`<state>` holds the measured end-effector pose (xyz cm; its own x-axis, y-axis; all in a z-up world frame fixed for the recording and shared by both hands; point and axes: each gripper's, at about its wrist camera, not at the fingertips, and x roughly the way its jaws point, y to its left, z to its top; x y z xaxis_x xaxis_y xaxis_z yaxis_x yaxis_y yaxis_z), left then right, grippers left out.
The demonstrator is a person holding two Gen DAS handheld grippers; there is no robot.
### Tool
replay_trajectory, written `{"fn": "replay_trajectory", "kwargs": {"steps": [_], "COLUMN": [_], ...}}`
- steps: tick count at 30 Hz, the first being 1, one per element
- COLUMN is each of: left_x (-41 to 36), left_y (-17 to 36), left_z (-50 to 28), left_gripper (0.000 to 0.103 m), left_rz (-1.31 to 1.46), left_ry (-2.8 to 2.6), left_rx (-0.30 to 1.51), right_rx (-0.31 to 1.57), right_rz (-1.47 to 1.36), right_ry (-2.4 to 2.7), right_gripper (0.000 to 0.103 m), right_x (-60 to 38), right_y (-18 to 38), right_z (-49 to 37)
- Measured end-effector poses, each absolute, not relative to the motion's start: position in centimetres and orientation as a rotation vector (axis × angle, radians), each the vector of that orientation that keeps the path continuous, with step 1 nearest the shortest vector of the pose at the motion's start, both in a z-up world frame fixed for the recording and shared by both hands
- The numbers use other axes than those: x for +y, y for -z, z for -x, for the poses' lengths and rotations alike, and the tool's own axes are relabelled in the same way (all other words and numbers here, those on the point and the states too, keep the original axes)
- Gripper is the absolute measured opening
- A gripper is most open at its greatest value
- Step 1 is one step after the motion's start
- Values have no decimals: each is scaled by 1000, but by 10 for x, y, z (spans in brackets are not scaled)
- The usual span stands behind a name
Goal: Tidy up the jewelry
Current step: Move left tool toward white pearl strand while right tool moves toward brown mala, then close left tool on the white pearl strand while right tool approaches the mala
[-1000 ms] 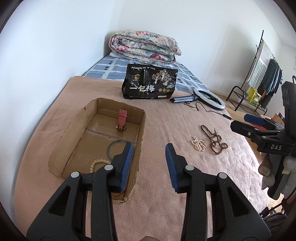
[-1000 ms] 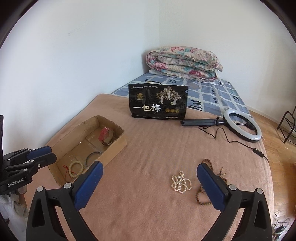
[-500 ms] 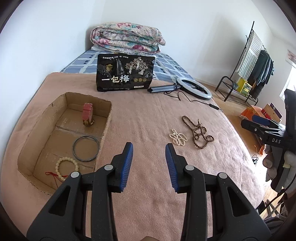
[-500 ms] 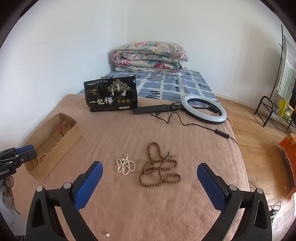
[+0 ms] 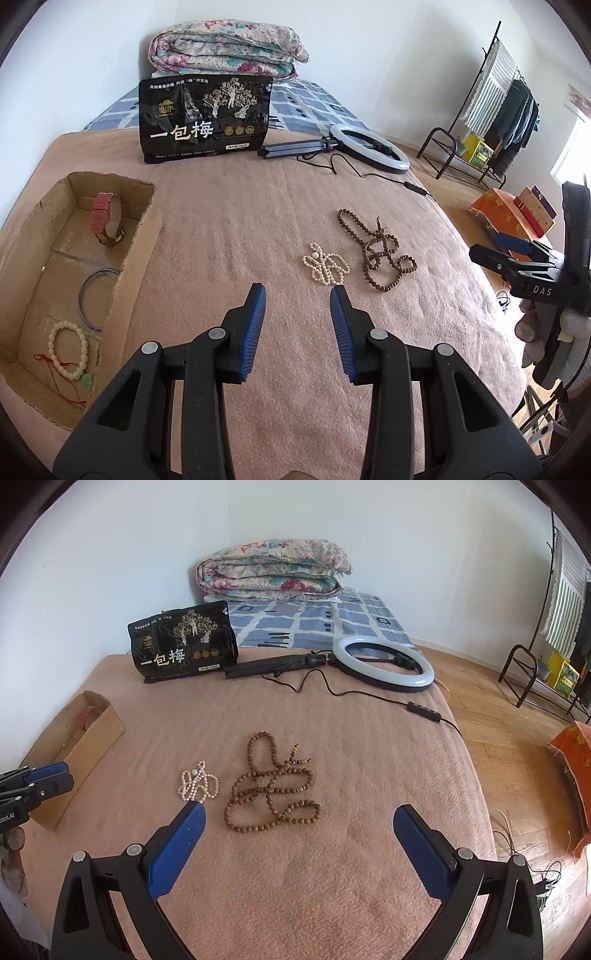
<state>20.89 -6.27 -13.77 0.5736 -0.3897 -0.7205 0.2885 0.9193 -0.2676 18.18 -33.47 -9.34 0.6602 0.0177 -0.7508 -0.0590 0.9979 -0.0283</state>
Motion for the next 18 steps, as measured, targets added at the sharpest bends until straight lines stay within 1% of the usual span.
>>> {"fn": "replay_trajectory", "kwargs": {"steps": [9, 18], "left_x": [-90, -106], "left_y": [169, 198], "left_z": [-235, -262], "left_gripper": [36, 36], "left_rz": [153, 205], "left_ry": [424, 431], "left_rx": [941, 1001], "right_rx": [918, 1009], "right_rz": [31, 20], "right_ry": [-60, -116], "right_gripper": [103, 103], "right_x": [-345, -333], "right_y": [126, 151], "right_z": [-211, -247]}}
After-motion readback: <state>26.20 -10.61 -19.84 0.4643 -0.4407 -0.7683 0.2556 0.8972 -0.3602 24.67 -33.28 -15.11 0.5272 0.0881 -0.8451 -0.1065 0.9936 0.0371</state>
